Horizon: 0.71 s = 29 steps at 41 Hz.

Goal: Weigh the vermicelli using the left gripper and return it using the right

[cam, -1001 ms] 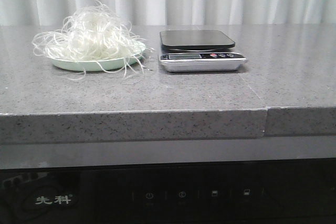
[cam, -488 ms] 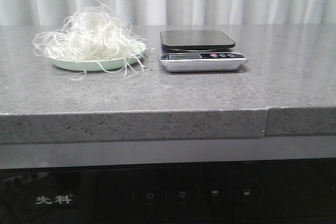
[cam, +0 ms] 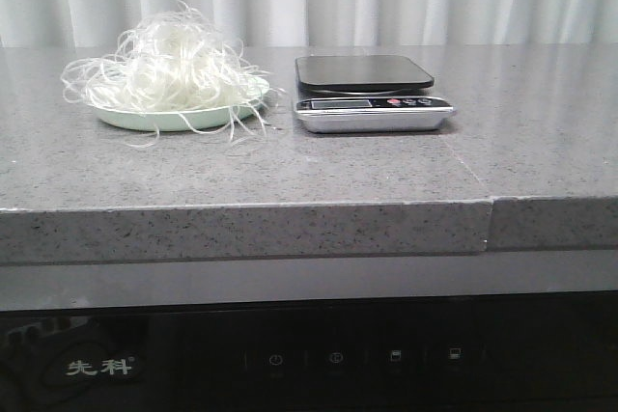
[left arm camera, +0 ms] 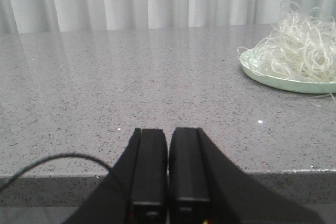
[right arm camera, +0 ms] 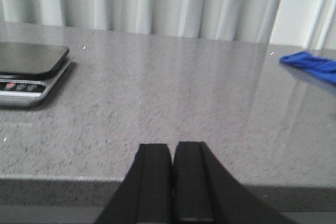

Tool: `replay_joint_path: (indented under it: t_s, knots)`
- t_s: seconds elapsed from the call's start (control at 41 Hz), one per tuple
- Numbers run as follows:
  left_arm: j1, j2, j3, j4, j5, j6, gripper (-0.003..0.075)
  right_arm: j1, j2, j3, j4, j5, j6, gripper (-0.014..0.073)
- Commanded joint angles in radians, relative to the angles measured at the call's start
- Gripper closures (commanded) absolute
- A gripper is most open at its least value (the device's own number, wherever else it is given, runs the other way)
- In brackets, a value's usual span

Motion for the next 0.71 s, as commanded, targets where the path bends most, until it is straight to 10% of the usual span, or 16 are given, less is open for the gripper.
replay_joint_path:
  t_s: [0.0,0.684]
  knots:
    - [-0.006,-0.021,0.006,-0.008,-0.084,0.0,0.0582,0.024,0.011,0.051,0.023,-0.202,-0.001,0.0442]
    - [-0.006,-0.019,0.006,-0.008,-0.084,0.0,0.0582,0.083,-0.066,0.078,0.017,-0.111,-0.001,0.0442]
